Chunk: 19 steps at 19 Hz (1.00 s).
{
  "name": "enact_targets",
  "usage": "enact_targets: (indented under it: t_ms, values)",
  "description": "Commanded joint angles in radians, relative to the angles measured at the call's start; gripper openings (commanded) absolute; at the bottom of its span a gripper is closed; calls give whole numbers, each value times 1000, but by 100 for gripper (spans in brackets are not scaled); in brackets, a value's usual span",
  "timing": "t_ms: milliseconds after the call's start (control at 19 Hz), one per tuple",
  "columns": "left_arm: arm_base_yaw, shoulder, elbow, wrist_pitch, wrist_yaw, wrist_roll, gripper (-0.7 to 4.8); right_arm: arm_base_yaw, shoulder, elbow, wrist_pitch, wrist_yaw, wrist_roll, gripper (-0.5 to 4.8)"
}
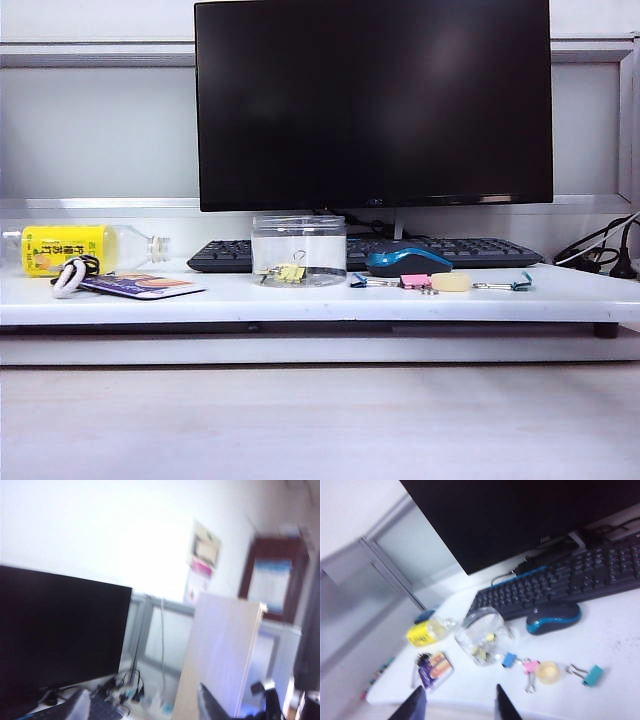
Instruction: Take the clips out of the round transparent plastic box and place them on the table.
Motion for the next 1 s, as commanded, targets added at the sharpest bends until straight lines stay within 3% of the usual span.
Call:
enact_targets:
  t_ms: [53, 211, 368, 474, 579, 632, 684, 842, 948, 1000]
  values:
    - [1, 159, 132, -190, 53, 148, 288, 0, 10, 15, -66, 2, -39, 180]
    - [-3, 360, 212, -299, 131, 192, 288, 1, 13, 15, -97, -39, -39, 180]
    - [-53, 566, 230, -290, 247, 227, 287, 1, 13, 14, -80, -126, -39, 179]
    - [-133, 680, 237, -286, 243, 316, 288, 1, 13, 14, -67, -177, -39, 179]
    - [-243, 790, 258, -285, 206, 462, 288, 1, 13, 14, -66, -200, -38, 179]
    - [-277, 813, 268, -291, 167, 504, 287, 1, 13, 14, -67, -200, -38, 178]
    - [-339, 849, 290, -314, 64, 583, 287, 1, 13, 14, -66, -200, -38, 178]
    - [-481, 954, 427, -525, -401, 840, 288, 1, 13, 11, -66, -208, -38, 178]
    - [-534, 1021, 504, -588, -608, 876, 288, 1, 13, 10, -74, -208, -39, 177]
    - [-534, 1057, 546, -594, -628, 877, 287, 1, 13, 10, -75, -208, -39, 177]
